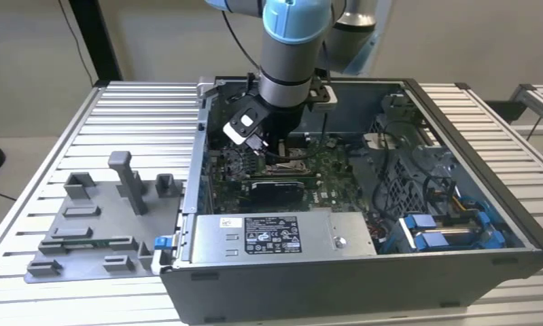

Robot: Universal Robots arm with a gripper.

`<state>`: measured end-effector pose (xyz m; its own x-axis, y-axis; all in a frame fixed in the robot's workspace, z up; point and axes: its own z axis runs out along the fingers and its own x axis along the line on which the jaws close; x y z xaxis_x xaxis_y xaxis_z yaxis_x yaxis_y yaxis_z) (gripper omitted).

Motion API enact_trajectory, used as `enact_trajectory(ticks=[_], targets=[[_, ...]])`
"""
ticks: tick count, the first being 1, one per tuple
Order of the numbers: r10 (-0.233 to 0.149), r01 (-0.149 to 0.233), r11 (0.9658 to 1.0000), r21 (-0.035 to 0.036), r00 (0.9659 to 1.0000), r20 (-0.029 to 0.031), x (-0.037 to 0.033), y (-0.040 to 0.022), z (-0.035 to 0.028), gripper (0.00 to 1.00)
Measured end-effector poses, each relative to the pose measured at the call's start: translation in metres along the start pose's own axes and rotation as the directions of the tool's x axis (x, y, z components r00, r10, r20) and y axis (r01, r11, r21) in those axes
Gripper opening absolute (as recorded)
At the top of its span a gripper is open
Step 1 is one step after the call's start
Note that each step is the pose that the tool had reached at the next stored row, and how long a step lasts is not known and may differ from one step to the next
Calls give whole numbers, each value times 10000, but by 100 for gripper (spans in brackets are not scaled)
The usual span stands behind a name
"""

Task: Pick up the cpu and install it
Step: 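Install the second cpu locking lever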

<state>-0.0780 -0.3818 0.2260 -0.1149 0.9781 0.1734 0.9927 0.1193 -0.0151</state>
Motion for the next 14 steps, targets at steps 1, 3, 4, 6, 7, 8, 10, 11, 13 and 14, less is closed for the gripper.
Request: enact_trajectory(ticks=[1,3,4,6,7,8,10,11,13,14], targets=[[0,0,10000,-4,10000,-30,1,-2,10,0],[-1,1,10000,-8,10000,-54,2,-5,29,0],[-2,2,10000,-8,10000,-55,2,-5,35,0],[1,-1,10000,4,10000,-11,3,-6,40,0],[3,-3,10000,8,10000,15,6,-7,42,0],[2,-2,10000,9,10000,20,11,-9,43,0],[3,-3,10000,16,10000,21,17,-14,45,0],[4,-4,10000,21,10000,21,20,-16,45,0],[7,-7,10000,40,10000,18,28,-21,47,0],[8,-8,10000,43,10000,19,31,-26,47,0]])
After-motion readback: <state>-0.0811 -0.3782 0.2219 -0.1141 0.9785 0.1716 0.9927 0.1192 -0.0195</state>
